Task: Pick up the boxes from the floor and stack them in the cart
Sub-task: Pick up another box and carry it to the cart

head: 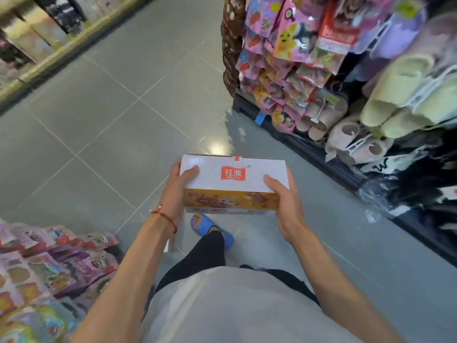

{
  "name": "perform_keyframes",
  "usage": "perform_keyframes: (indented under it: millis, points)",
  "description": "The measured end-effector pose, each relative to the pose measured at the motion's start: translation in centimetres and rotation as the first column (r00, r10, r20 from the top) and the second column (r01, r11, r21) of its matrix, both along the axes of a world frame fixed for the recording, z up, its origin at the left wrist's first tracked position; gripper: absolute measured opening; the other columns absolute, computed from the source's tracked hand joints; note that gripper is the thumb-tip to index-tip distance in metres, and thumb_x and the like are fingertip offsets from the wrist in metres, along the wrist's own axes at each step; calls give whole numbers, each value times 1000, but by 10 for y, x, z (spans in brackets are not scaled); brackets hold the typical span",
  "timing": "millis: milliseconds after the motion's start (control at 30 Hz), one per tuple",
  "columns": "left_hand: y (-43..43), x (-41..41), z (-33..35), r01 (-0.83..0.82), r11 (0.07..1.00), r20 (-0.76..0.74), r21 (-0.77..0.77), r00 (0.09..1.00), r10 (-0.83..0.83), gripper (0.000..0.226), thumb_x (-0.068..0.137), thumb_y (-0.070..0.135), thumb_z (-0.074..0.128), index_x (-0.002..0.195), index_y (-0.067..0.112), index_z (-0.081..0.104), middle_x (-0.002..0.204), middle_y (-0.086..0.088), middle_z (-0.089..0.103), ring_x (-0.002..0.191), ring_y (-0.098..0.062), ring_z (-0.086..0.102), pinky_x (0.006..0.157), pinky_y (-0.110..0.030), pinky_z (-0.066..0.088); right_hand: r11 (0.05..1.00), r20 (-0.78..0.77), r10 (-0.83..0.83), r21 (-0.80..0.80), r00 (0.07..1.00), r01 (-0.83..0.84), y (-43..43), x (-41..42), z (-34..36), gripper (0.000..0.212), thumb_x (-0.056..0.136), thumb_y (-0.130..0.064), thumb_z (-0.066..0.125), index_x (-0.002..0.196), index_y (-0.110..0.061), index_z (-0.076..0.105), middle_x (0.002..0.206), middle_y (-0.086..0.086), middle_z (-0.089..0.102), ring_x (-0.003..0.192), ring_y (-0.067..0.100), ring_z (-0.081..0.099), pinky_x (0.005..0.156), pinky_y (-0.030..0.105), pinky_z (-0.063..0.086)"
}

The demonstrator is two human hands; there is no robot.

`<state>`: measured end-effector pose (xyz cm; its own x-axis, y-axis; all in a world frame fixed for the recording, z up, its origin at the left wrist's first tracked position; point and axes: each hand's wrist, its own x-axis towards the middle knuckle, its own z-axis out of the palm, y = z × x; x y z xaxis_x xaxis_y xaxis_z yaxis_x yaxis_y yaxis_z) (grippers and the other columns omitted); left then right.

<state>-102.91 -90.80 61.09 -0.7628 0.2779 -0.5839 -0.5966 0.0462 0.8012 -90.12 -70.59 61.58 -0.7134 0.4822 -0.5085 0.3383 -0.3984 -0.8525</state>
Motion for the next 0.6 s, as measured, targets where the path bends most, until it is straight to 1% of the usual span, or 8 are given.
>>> perform_keyframes:
  millis: [67, 133, 200, 267, 400, 433, 533, 600]
  points:
    - [22, 29, 5, 86, 996, -12, -5, 996, -86, 43, 96, 28, 59, 137, 24, 47, 115, -6, 71, 88, -19, 73, 69, -34, 57, 998, -4, -67, -14, 998, 67, 11, 45, 0, 47, 91, -30, 69, 137, -29, 56, 121, 0, 75, 113, 26, 71, 93, 41, 58]
    - [45, 62, 9, 157, 988, -16, -1, 987, -157, 40, 97, 27, 58, 136, 26, 47, 114, -4, 72, 86, -16, 72, 69, -33, 56, 988, -4, -150, -22, 989, 150, 21, 92, 2, 43, 97, -27, 66, 139, -29, 54, 120, -1, 75, 113, 25, 71, 93, 40, 58]
    - [66, 88, 12, 228, 974, -16, -2, 974, -228, 44, 97, 28, 59, 138, 26, 46, 118, -5, 71, 91, -18, 72, 72, -34, 55, 974, -6, -225, -18, 974, 225, 30, 131, 6, 42, 99, -26, 64, 140, -30, 53, 119, -3, 75, 111, 22, 72, 91, 39, 57]
    - [91, 116, 14, 321, 947, -16, -3, 947, -321, 46, 97, 30, 59, 141, 27, 44, 120, -6, 70, 95, -21, 72, 73, -34, 56, 948, -12, -319, -19, 948, 319, 39, 173, 10, 39, 99, -23, 64, 136, -31, 56, 118, -4, 76, 108, 19, 73, 87, 37, 57]
    - [148, 170, 21, 489, 872, -30, -11, 872, -489, 42, 99, 30, 56, 139, 29, 44, 118, -4, 69, 94, -21, 72, 71, -33, 57, 845, -17, -535, -22, 844, 535, 55, 248, 15, 39, 97, -19, 66, 133, -30, 59, 119, -2, 76, 107, 20, 73, 82, 33, 58]
    - [162, 182, 22, 529, 849, -33, -11, 848, -529, 40, 99, 29, 56, 138, 28, 44, 119, -4, 69, 96, -22, 71, 72, -35, 58, 813, -21, -583, -15, 812, 583, 58, 264, 16, 38, 97, -18, 66, 133, -30, 60, 118, -1, 76, 107, 20, 73, 83, 34, 59]
    - [205, 211, 24, 643, 766, -25, -2, 766, -643, 43, 97, 30, 59, 138, 27, 45, 122, -7, 69, 103, -29, 71, 86, -46, 59, 731, -16, -682, 21, 731, 682, 68, 306, 18, 38, 98, -22, 66, 134, -31, 60, 119, -3, 75, 109, 21, 73, 87, 40, 61]
    - [234, 228, 24, 708, 706, -24, 7, 706, -708, 45, 97, 29, 60, 139, 27, 45, 125, -8, 69, 104, -29, 71, 88, -47, 59, 660, -19, -751, 25, 660, 751, 76, 328, 19, 38, 98, -22, 66, 135, -30, 60, 118, -3, 76, 107, 22, 74, 87, 42, 63]
